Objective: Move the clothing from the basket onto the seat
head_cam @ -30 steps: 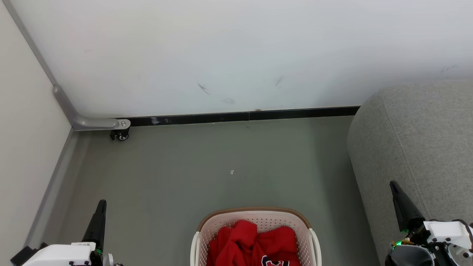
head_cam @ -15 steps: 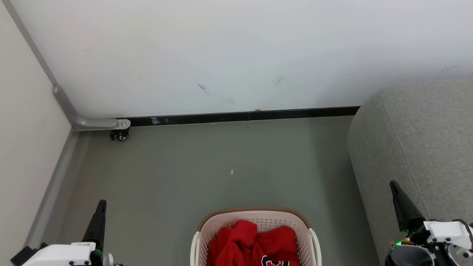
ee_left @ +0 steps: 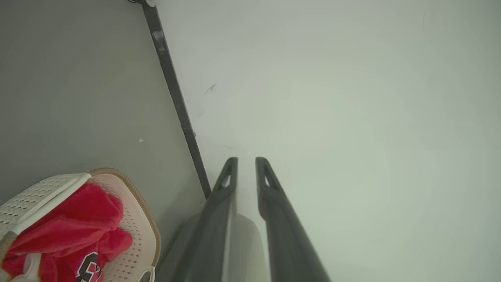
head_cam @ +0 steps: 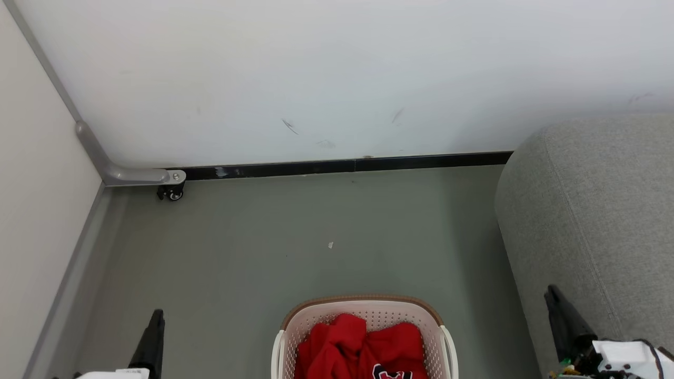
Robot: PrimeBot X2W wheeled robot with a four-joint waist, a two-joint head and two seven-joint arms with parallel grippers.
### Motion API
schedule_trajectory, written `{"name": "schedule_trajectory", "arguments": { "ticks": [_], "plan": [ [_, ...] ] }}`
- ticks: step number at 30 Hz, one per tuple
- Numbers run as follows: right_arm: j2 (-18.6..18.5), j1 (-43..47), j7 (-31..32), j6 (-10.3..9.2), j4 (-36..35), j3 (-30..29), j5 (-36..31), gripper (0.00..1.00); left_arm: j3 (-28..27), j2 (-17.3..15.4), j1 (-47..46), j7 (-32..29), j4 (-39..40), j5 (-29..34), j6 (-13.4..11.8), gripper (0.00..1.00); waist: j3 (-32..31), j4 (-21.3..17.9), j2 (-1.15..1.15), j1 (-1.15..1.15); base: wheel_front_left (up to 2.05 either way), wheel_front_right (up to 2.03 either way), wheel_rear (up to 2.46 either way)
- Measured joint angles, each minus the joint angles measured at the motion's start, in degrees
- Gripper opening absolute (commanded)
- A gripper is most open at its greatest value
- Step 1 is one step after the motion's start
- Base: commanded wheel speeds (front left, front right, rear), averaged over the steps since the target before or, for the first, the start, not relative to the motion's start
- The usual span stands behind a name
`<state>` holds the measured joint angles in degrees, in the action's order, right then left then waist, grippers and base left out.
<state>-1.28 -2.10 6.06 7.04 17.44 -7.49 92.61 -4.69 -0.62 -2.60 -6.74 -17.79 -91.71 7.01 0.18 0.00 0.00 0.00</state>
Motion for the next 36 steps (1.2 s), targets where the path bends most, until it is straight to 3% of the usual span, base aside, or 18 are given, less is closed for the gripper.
{"name": "schedule_trajectory", "arguments": {
  "ticks": [20,27,36],
  "plan": [
    [0.5,1.8,-3.5,-0.04,-0.9,2.5,-4.0,1.0,3.8,0.3,1.3,3.7,0.5,5.3,-0.1,1.0,0.0,0.0,0.0,0.05,0.0,0.0,0.0],
    [0.4,1.8,-4.7,-0.03,-2.3,2.2,-9.9,1.0,5.2,-0.1,1.2,5.2,1.7,9.6,-0.2,1.0,-0.1,0.0,0.0,0.31,0.0,0.0,0.0],
    [0.1,1.8,-7.1,-0.03,-4.3,2.7,-21.4,1.0,6.2,-1.0,0.4,7.3,4.3,18.4,-0.8,1.0,-0.5,0.1,0.0,0.82,0.0,0.0,0.0]
  ]
}}
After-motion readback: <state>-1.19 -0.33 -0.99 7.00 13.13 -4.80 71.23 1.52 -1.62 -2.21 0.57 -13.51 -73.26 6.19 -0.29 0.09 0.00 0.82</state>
